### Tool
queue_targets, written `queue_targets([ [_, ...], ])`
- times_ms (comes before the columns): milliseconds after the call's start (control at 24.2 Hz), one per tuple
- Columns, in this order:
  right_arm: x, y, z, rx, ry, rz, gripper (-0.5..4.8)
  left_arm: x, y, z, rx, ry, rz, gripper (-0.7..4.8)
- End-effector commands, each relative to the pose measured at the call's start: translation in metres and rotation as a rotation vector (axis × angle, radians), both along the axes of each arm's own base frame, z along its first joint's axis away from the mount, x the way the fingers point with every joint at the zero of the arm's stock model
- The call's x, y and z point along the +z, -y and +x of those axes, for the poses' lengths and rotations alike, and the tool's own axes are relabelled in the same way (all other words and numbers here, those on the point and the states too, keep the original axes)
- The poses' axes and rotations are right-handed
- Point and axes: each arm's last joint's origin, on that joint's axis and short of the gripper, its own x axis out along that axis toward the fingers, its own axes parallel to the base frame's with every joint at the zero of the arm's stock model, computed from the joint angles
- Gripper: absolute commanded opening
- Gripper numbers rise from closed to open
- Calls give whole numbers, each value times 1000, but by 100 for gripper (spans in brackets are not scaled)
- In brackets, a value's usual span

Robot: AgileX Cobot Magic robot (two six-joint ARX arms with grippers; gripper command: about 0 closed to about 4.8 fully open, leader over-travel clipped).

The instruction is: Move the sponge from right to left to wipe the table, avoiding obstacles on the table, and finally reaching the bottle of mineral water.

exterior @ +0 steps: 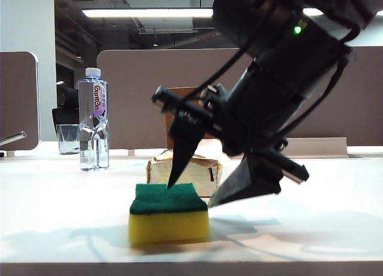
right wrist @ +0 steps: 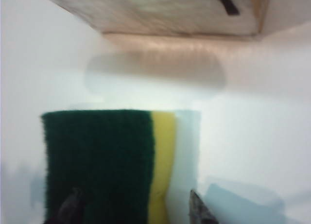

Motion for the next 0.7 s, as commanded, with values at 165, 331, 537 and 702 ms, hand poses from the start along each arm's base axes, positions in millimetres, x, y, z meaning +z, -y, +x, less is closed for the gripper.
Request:
queue_targets([
  [165,19,12,7,-24,58,28,279,2,0,-1,-8,11,1,402],
  [331,31,24,10,-29,95,23,279,2,0,-1,-8,11,1,402],
  [537,52,50,15,-64,162,13,279,1,0,-1,-6,6,1,402],
  [702,71,83,21,-120,234,-24,279,1,0,-1,-5,4,2,402],
])
